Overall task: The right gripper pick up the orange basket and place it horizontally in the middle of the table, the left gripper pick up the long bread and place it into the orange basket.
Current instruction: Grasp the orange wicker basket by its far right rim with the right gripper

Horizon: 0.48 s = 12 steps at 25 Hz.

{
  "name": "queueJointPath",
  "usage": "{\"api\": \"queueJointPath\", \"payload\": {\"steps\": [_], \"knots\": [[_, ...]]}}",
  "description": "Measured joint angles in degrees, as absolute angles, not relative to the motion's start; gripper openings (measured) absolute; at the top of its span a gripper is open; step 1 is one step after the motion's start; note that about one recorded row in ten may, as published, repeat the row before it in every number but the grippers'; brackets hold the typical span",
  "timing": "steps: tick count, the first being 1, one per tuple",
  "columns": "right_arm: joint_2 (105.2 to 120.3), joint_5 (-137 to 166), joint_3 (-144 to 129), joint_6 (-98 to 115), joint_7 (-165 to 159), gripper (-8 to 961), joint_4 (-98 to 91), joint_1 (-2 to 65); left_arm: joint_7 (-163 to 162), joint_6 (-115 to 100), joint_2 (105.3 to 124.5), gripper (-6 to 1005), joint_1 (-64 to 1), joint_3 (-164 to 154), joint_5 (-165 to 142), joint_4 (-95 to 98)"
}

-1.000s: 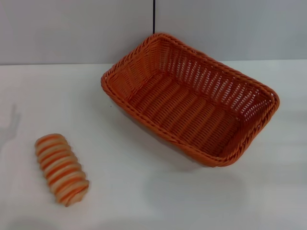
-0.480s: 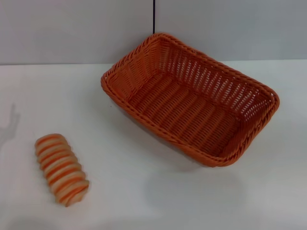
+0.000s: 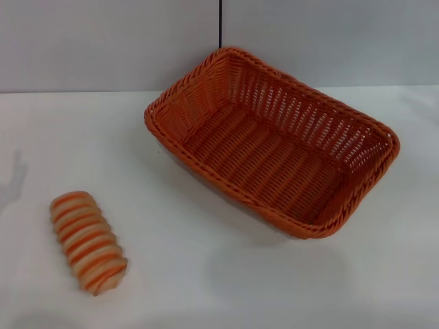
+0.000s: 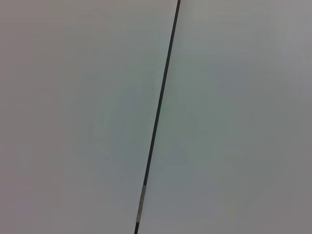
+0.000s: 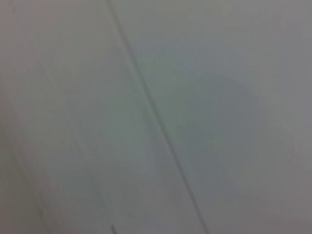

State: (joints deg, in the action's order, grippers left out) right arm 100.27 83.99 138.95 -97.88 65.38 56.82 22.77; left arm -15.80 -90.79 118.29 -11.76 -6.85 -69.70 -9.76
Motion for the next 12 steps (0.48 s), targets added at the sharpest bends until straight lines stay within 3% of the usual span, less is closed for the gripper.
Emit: {"api": "queueJointPath", "payload": {"steps": [8,12], "knots": [[100.49,91.60,138.96,-97.39,58.45,485,63.71,26.93,-15.82,-89.96,118.38,801,-11.78,-6.86,-69.70,-10.08],[100.56,102.66,138.36,-97.31,53.32,564,62.75,32.57,-15.82,-89.63,118.47,801,-11.74,-6.86,-69.70,-10.27]]}}
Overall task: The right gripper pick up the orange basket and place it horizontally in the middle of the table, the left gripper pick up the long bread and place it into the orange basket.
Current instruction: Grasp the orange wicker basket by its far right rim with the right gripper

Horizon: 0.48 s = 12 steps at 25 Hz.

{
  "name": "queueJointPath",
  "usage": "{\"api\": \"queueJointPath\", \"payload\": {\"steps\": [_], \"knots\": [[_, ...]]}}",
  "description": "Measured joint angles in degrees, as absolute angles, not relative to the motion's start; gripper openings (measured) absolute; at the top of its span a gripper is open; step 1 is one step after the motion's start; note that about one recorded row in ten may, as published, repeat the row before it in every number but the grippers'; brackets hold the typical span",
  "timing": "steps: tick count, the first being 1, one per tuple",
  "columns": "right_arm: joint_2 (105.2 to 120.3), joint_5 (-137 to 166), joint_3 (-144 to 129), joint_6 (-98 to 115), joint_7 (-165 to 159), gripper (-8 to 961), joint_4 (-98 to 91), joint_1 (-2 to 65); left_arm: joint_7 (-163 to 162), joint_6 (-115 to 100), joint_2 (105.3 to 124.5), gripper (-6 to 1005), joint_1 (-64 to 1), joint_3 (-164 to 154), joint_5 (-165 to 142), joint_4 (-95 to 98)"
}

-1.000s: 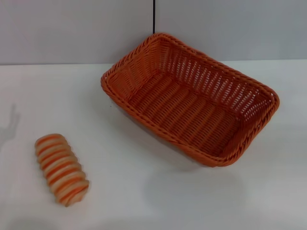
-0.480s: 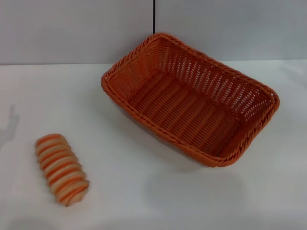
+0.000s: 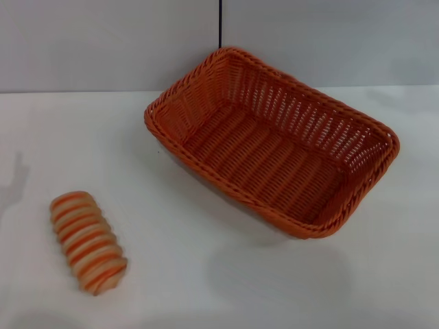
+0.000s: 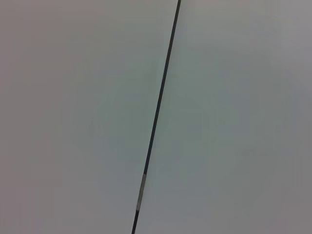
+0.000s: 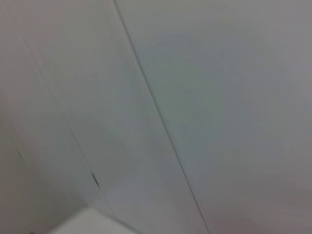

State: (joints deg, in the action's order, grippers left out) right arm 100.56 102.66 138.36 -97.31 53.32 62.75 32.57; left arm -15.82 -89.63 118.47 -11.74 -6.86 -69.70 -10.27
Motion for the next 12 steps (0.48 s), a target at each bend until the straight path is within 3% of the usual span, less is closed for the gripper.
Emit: {"api": "queueJointPath", "payload": {"steps": [6,12], "knots": [[100.56,115.05,136.32,-97.68,48.91,703,60.79,38.55,-15.82,-89.05,118.48,801,-11.78,-6.86,-69.75,-10.34],[101.44,126.27,134.57,-96.59,46.48,748,54.52,45.18,-15.82,-88.00,118.56,801,-11.69,-6.85,-69.99,-10.68]]}}
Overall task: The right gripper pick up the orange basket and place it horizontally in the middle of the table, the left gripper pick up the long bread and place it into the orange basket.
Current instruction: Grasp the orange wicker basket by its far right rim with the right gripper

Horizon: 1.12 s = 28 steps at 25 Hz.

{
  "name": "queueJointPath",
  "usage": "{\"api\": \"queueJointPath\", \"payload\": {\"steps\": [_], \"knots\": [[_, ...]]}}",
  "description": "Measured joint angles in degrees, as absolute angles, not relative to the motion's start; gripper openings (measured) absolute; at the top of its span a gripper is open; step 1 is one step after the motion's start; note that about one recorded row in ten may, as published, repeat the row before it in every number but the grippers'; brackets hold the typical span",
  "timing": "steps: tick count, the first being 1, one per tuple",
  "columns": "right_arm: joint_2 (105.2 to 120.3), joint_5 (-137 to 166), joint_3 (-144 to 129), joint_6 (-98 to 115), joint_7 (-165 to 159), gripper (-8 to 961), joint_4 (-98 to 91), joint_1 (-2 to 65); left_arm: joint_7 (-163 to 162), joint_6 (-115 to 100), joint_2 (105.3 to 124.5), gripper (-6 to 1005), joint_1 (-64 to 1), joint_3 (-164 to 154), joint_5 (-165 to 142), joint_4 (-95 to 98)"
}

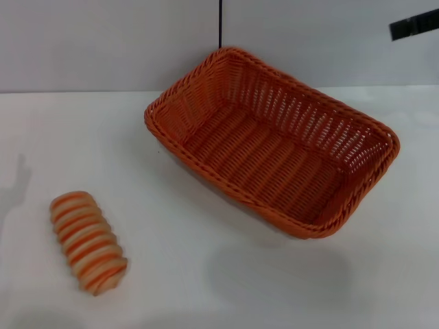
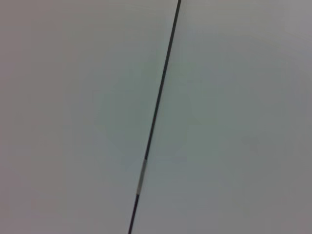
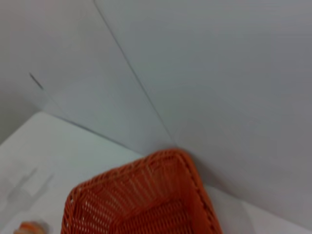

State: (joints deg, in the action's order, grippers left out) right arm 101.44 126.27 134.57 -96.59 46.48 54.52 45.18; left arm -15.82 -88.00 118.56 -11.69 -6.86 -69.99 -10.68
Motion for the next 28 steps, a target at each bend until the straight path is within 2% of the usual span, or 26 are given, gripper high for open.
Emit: {"api": "queueJointPath", "payload": {"steps": [9,14,18,28], "knots": [[101.80,132.53,133.48,-95.49,46.44,746,47.87,48.84,-18.31,-87.81,118.49,801,-11.30,-6.85,-70.55,-10.77],[102.01,132.74,130.15,-94.93,46.36,745,46.51,49.06,-18.99,-87.76,118.47,801,-11.24,-6.85,-70.58,-10.58],[102.79,132.96,128.45,-94.43,46.26,745,46.16,48.63,-19.00,-87.76,118.47,801,-11.14,-6.85,-70.58,-10.55],[103.25,133.39,127.23,-91.73,46.66,743,43.66,47.75,-19.14,-87.70,118.47,800,-10.91,-6.85,-70.57,-10.67]]}}
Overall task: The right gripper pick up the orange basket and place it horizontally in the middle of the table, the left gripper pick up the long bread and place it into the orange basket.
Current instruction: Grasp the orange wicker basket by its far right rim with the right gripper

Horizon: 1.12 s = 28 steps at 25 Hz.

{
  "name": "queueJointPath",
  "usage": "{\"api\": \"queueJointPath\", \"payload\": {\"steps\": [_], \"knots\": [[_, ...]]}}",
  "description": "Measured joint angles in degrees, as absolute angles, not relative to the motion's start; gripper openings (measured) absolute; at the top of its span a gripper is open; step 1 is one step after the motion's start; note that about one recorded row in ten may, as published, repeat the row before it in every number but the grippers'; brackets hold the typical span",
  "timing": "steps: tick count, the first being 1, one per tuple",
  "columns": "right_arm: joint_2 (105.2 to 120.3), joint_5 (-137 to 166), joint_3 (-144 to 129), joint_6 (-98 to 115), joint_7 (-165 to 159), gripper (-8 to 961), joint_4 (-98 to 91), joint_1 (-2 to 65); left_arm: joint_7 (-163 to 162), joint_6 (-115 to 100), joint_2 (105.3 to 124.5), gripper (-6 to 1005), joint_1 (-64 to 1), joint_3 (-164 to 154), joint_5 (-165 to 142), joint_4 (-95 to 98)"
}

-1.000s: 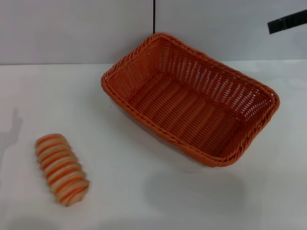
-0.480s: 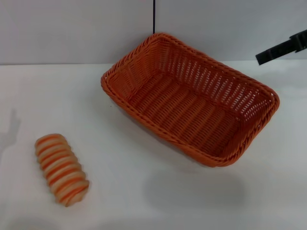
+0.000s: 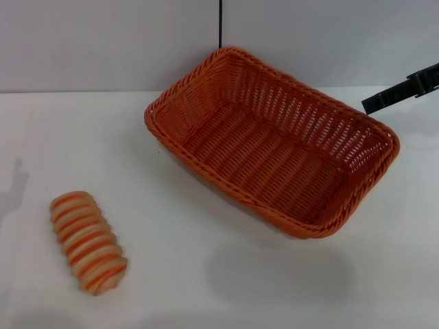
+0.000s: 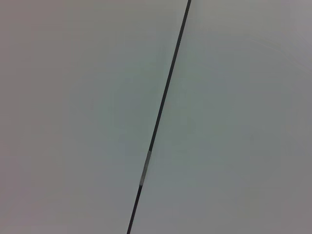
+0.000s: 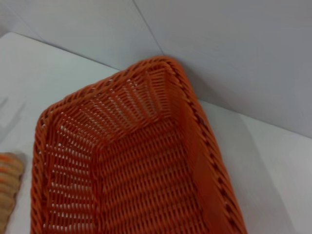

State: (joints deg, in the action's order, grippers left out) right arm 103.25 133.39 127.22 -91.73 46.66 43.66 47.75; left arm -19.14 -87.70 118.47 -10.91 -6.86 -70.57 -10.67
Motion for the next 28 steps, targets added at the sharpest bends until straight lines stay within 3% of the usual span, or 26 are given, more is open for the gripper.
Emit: {"api": "queueJointPath", "payload": {"steps": [7,28], "knots": [[103.57,133.83,127.09,-90.32,46.99,742,42.12,47.51,-19.36,-87.70,118.44,800,-10.45,-6.85,-70.57,-10.56],[106.74,134.81,125.60,-87.03,48.82,738,41.83,45.56,-19.43,-87.71,118.38,800,-10.46,-6.86,-70.57,-10.54]]}}
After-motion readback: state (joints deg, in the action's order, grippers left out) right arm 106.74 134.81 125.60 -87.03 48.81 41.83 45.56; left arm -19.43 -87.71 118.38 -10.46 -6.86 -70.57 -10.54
